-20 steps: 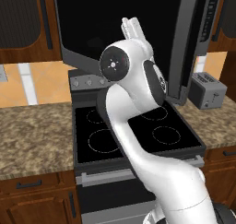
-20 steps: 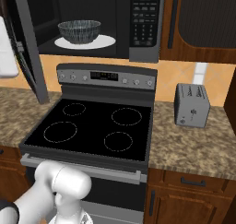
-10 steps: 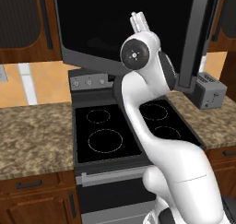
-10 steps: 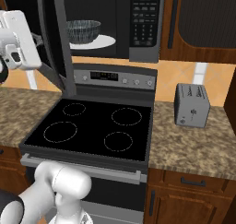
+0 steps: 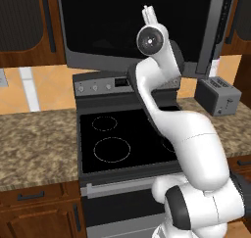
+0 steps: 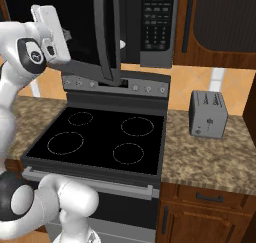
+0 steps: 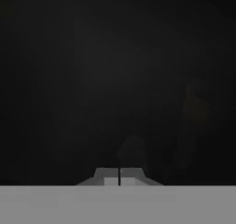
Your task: Open the microwave, place the bowl with waffle inside the microwave, then close the microwave door and turn it on.
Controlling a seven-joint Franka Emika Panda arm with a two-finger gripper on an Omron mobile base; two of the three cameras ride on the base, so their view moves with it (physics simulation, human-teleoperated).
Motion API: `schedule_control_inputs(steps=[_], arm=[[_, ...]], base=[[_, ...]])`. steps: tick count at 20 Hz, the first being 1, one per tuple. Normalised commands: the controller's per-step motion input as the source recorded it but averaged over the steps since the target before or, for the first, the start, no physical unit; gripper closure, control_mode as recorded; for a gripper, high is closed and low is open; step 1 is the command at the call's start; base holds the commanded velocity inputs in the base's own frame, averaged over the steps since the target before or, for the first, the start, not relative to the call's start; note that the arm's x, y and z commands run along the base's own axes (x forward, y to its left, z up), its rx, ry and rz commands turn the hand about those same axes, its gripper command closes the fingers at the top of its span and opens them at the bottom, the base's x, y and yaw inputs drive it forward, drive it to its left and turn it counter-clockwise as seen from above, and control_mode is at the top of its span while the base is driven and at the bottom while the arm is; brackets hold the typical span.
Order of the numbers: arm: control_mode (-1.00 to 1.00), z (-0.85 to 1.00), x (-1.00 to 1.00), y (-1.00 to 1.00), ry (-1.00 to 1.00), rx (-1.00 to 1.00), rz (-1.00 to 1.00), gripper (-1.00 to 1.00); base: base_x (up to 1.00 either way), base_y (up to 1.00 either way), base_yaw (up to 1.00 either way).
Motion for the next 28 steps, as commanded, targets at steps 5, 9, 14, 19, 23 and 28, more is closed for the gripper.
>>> schedule_control_inputs(steps=[5,9,14,19,23,28], arm=[[-1.00,0.00,1.00,-0.46,-0.01,0.07,0.11,1.00],[-1.00,0.00,1.00,-0.40,0.04,0.14,0.11,1.00],[-1.00,0.20,1.00,-0.20,0.00,0.18,0.19,1.00],[-1.00,0.03,0.98,-0.19,-0.03,0.12,0.19,1.00],[-1.00,-0.15,0.07,-0.30,-0.31,0.02,0.15,1.00],[-1.00,-0.49,-1.00,-0.60,-0.73,0.04,0.03,1.00]], base=[[0.00,0.00,0.00],[0.00,0.00,0.00],[0.00,0.00,0.00],[0.00,0.00,0.00],[0.00,0.00,0.00],[0.00,0.00,0.00]])
